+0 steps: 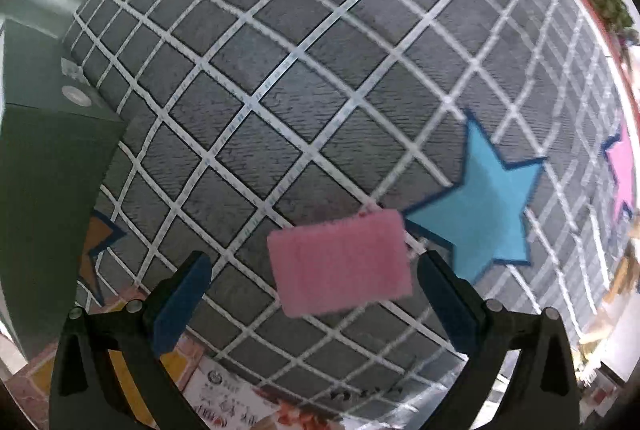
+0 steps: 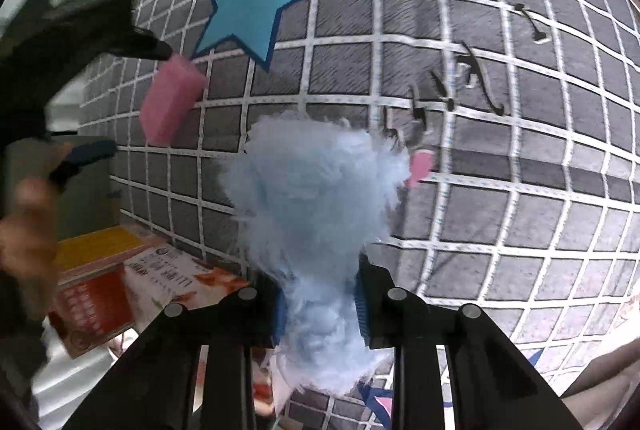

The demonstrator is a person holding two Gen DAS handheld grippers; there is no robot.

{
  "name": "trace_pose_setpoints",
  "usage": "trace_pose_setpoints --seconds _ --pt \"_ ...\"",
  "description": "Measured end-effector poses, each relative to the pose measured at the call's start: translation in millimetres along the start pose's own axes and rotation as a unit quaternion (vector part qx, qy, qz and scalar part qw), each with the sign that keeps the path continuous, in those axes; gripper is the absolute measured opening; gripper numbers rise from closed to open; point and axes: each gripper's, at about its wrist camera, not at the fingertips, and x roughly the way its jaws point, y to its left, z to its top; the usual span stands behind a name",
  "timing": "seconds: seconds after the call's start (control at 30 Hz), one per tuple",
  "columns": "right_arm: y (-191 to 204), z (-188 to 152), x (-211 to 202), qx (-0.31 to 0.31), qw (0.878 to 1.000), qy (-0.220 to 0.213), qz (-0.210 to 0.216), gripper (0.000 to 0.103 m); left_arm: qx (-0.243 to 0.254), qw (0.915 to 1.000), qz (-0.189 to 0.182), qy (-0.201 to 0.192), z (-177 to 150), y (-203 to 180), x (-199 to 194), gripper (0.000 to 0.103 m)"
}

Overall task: Organize soft objects
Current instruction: 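Grasp the pink foam block with the left tool while the right tool grasps the blue pom-pom, then carry the pink foam block and blue pom-pom over the white box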

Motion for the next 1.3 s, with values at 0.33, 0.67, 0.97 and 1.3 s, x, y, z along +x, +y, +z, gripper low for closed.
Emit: trace_pose_setpoints --seconds 0.33,0.67,0.97,1.3 --pt "-37 -3 -43 0.015 1.000 -0.021 0.016 0.029 0.014 0.9989 -0.014 0.042 -1 -8 20 0.084" --pt "-20 -10 -50 0.013 0.999 -0.048 0.008 0.029 0.170 0.9835 -0.003 -0.062 -37 -27 -47 0.075" --pt "9 -8 -71 0.003 0.997 -0.077 0.006 0.029 0.246 0.9602 -0.017 -0.131 -67 -21 -120 0.075" --pt "59 -7 -92 -0.019 0.993 -0.113 0.004 0.029 0.263 0.9468 -0.036 -0.182 -67 10 -165 0.075"
